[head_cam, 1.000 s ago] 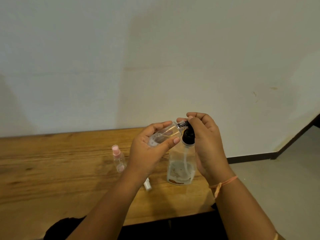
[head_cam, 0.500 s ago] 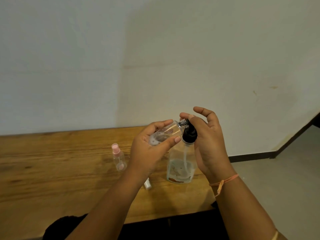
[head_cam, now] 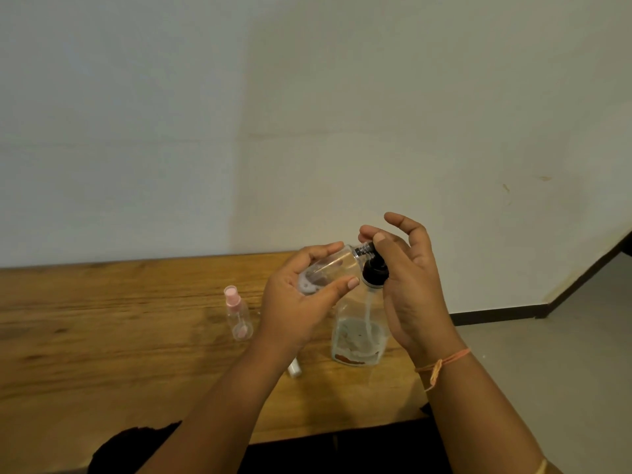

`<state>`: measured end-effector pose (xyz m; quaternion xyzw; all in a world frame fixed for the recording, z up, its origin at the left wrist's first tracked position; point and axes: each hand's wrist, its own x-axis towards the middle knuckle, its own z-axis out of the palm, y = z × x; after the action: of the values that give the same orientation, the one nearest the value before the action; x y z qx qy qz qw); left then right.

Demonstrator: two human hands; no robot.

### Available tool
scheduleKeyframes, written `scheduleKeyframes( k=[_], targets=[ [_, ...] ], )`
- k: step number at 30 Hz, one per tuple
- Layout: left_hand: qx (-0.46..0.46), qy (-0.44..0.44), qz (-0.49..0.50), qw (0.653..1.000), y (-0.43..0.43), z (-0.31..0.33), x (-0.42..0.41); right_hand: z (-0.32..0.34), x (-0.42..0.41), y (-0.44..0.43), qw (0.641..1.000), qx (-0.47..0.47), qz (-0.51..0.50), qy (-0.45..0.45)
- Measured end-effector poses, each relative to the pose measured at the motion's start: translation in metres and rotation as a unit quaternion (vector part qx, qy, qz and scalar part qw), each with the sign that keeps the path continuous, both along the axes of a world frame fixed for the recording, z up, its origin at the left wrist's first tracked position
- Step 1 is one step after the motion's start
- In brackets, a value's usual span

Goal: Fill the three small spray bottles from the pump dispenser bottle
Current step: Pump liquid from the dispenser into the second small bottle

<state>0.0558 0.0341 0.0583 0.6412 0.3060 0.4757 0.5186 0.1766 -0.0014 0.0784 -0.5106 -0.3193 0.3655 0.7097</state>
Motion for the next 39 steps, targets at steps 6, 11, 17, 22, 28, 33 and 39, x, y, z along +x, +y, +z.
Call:
scheduleKeyframes(
  k=[6, 11, 17, 22, 28, 33, 39],
  targets=[
    [0.051, 0.027, 0.031, 0.998, -0.001, 0.002, -0.001, -0.003, 0.004, 0.002, 1.0, 0.011, 0.017, 0.022],
    [0.048, 0.039, 0.035, 0.997, 0.002, -0.003, -0.001, -0.003, 0.004, 0.006, 1.0, -0.007, 0.018, -0.02],
    [0.023, 0.037, 0.031, 0.999, 0.004, -0.007, -0.001, -0.004, 0.0, 0.005, 0.997, -0.019, -0.001, -0.072],
    [0.062, 0.046, 0.044, 0.996, 0.004, -0.002, 0.0, 0.001, -0.002, 0.003, 1.0, -0.005, -0.01, -0.029],
    [0.06, 0.04, 0.043, 0.996, 0.003, -0.002, 0.0, 0.006, -0.001, 0.01, 0.998, -0.038, -0.035, -0.037],
    [0.051, 0.026, 0.031, 0.998, 0.005, -0.006, 0.001, -0.001, -0.001, 0.01, 0.991, -0.046, -0.056, -0.117],
    [0.053, 0.03, 0.032, 0.998, 0.005, -0.006, 0.0, 0.005, 0.002, 0.011, 0.974, -0.076, -0.042, -0.211]
  ],
)
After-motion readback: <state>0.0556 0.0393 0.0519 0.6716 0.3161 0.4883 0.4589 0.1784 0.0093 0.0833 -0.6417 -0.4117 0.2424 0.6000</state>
